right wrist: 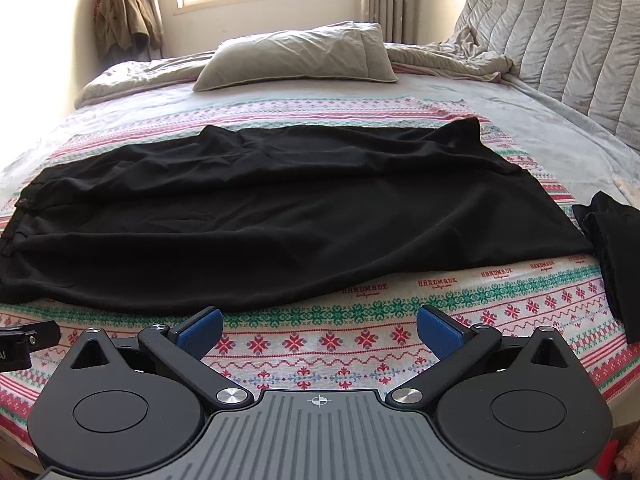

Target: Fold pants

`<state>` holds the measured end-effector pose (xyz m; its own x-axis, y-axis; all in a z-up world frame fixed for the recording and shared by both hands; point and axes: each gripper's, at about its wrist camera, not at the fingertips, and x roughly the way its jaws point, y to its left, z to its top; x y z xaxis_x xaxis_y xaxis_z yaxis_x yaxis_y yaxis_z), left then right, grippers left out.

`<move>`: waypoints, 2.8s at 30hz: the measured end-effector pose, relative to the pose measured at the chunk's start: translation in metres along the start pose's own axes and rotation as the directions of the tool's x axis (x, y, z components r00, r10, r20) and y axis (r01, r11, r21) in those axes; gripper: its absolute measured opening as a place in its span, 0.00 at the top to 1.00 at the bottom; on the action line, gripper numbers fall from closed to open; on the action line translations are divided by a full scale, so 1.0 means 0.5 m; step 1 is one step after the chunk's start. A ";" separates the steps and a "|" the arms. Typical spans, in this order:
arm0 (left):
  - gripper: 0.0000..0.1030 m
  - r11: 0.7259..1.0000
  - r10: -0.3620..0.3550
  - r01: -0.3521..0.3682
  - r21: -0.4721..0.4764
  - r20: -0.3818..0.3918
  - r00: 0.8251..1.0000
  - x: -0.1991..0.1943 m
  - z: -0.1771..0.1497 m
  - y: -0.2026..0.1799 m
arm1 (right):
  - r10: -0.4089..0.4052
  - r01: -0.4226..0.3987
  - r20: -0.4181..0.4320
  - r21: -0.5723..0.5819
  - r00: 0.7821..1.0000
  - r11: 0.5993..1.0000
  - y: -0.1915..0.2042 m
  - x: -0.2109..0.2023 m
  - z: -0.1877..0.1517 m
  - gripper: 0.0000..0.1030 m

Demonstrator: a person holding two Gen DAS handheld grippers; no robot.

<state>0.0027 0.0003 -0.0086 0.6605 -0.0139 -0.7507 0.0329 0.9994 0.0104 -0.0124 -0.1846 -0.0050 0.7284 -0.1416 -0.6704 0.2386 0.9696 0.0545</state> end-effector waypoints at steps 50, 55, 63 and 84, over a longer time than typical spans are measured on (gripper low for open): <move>0.00 1.000 0.007 -0.007 -0.011 -0.008 1.000 0.007 -0.009 0.006 | -0.003 0.003 -0.003 -0.011 1.000 1.000 -0.001 0.001 -0.008 0.00; 0.00 0.999 0.003 -0.004 -0.038 -0.012 1.000 0.020 -0.009 0.023 | -0.015 0.015 -0.008 -0.013 1.000 1.000 -0.008 0.003 -0.010 0.00; 0.00 0.993 -0.042 0.034 -0.110 -0.072 0.997 0.043 0.016 0.123 | 0.038 -0.042 -0.105 -0.037 0.994 0.998 -0.053 0.029 0.007 0.00; 0.20 0.808 -0.101 0.090 -0.583 0.013 0.995 0.146 0.015 0.506 | -0.011 0.069 -0.129 0.455 0.992 0.888 -0.440 0.178 0.061 0.11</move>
<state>0.0649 0.2519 -0.0558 0.6638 -0.1155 -0.7389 -0.3509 0.8244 -0.4442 0.0195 -0.4165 -0.0541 0.6364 -0.1253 -0.7611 0.5543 0.7604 0.3383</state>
